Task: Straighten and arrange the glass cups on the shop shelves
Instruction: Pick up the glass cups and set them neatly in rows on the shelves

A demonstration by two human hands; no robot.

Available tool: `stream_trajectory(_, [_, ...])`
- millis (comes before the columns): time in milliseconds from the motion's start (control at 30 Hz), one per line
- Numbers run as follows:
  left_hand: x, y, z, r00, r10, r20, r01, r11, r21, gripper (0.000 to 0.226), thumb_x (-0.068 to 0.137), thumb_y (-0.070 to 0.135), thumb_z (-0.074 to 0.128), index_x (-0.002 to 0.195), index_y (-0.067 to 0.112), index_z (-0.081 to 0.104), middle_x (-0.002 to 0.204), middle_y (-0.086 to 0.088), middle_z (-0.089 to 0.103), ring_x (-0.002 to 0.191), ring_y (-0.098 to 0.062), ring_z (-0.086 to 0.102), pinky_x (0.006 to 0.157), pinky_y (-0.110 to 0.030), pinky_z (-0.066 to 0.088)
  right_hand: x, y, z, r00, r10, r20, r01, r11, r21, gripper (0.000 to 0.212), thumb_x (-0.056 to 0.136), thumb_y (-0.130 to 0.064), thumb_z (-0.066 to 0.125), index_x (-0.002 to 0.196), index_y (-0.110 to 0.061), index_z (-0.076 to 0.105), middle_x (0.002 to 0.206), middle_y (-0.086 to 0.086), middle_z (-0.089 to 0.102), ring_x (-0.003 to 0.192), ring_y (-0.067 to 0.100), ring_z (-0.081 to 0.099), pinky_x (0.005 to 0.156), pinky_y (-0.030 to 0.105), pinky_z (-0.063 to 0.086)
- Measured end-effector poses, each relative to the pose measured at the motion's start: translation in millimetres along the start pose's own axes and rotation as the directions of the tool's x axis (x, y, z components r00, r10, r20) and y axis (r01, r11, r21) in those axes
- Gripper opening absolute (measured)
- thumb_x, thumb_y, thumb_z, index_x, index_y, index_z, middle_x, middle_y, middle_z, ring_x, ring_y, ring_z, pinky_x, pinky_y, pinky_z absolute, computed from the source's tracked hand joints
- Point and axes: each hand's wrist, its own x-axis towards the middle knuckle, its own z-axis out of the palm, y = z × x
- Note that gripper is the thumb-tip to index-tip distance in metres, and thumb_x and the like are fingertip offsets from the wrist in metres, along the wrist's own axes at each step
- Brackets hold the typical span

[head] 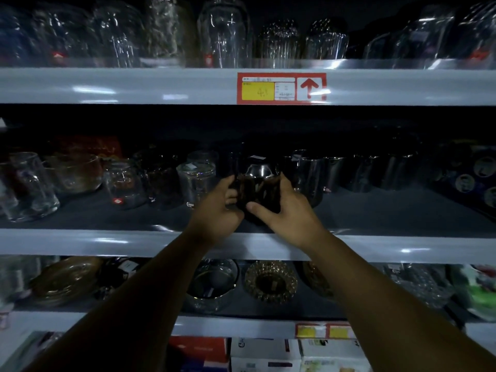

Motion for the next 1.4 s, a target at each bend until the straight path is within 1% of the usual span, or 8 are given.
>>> stream_trajectory(200, [1, 0, 2, 0.999, -0.015, -0.041, 0.013, 0.999, -0.051, 0.07, 0.078, 0.001, 0.062, 0.145, 0.005, 0.042, 0.096, -0.006, 0.062, 0.08, -0.028, 0.058, 0.072, -0.016, 0.046, -10, -4, 15, 0.977, -0.008, -0.213, 0.0, 0.999, -0.04, 0.058, 0.085, -0.046, 0.077, 0.115, -0.02, 0.034, 0.097, 0.0, 0.061, 0.085, 0.016, 0.065, 0.068, 0.029, 0.057])
stream_trajectory(333, [3, -2, 0, 0.999, -0.008, -0.051, 0.004, 0.998, -0.068, 0.066, 0.086, -0.013, 0.058, 0.146, 0.009, 0.042, 0.119, -0.006, 0.066, 0.104, -0.021, 0.069, 0.091, -0.031, 0.053, -10, -1, 19, 0.951, -0.065, -0.302, 0.038, 0.995, -0.093, 0.053, 0.089, -0.041, 0.071, 0.127, -0.009, 0.051, 0.112, 0.008, 0.062, 0.098, 0.022, 0.063, 0.081, 0.038, 0.057])
stream_trajectory(467, [2, -2, 1, 0.999, -0.01, -0.03, 0.008, 0.998, -0.065, 0.061, 0.085, -0.023, 0.049, 0.142, -0.001, 0.043, 0.098, -0.003, 0.061, 0.08, -0.004, 0.061, 0.071, -0.011, 0.048, -13, -3, 23, 0.936, -0.079, -0.343, 0.041, 0.992, -0.116, 0.059, 0.092, -0.039, 0.066, 0.138, -0.006, 0.048, 0.128, 0.011, 0.051, 0.102, 0.027, 0.062, 0.081, 0.044, 0.058])
stream_trajectory(667, [8, -11, -4, 0.998, 0.009, -0.054, -0.006, 0.998, 0.062, 0.04, 0.093, -0.006, 0.055, 0.127, 0.016, 0.054, 0.101, 0.006, 0.063, 0.078, 0.0, 0.063, 0.064, -0.013, 0.051, -17, -2, 22, 0.923, -0.082, -0.375, 0.048, 0.994, -0.098, 0.051, 0.099, -0.024, 0.059, 0.143, -0.006, 0.041, 0.127, 0.012, 0.056, 0.105, 0.024, 0.06, 0.082, 0.038, 0.054])
stream_trajectory(800, [2, -3, -2, 1.0, -0.01, 0.028, 0.012, 0.997, -0.081, 0.072, 0.089, -0.018, 0.053, 0.152, 0.011, 0.035, 0.139, -0.005, 0.053, 0.122, -0.016, 0.057, 0.092, -0.018, 0.05, -17, -4, 24, 0.922, -0.086, -0.378, 0.052, 0.994, -0.098, 0.056, 0.097, -0.027, 0.062, 0.145, -0.007, 0.041, 0.121, 0.011, 0.063, 0.105, 0.025, 0.064, 0.085, 0.044, 0.057])
stream_trajectory(1000, [4, -3, -5, 0.999, -0.004, -0.046, 0.0, 0.996, -0.093, 0.065, 0.086, -0.026, 0.051, 0.145, -0.001, 0.042, 0.127, -0.017, 0.06, 0.1, -0.008, 0.064, 0.085, -0.015, 0.054, -15, -4, 22, 0.936, -0.06, -0.346, 0.023, 0.994, -0.109, 0.062, 0.097, -0.034, 0.064, 0.148, -0.011, 0.036, 0.122, 0.012, 0.066, 0.108, 0.027, 0.065, 0.088, 0.045, 0.057])
stream_trajectory(1300, [1, -1, -4, 0.999, 0.033, 0.026, -0.031, 0.997, -0.074, 0.069, 0.086, -0.024, 0.049, 0.147, 0.006, 0.045, 0.139, -0.002, 0.057, 0.104, 0.004, 0.065, 0.091, -0.012, 0.049, -10, 0, 24, 0.927, -0.064, -0.37, 0.011, 0.99, -0.142, 0.056, 0.097, -0.037, 0.063, 0.143, -0.009, 0.047, 0.112, 0.013, 0.071, 0.099, 0.028, 0.07, 0.083, 0.045, 0.06])
stream_trajectory(1400, [2, -3, -5, 0.999, 0.032, 0.012, -0.032, 0.999, -0.038, 0.07, 0.087, -0.018, 0.052, 0.15, 0.01, 0.044, 0.142, -0.006, 0.057, 0.118, -0.012, 0.063, 0.101, -0.023, 0.049, -10, -1, 23, 0.928, -0.06, -0.367, 0.008, 0.99, -0.14, 0.054, 0.097, -0.035, 0.063, 0.142, -0.008, 0.049, 0.109, 0.012, 0.071, 0.096, 0.026, 0.071, 0.082, 0.043, 0.06])
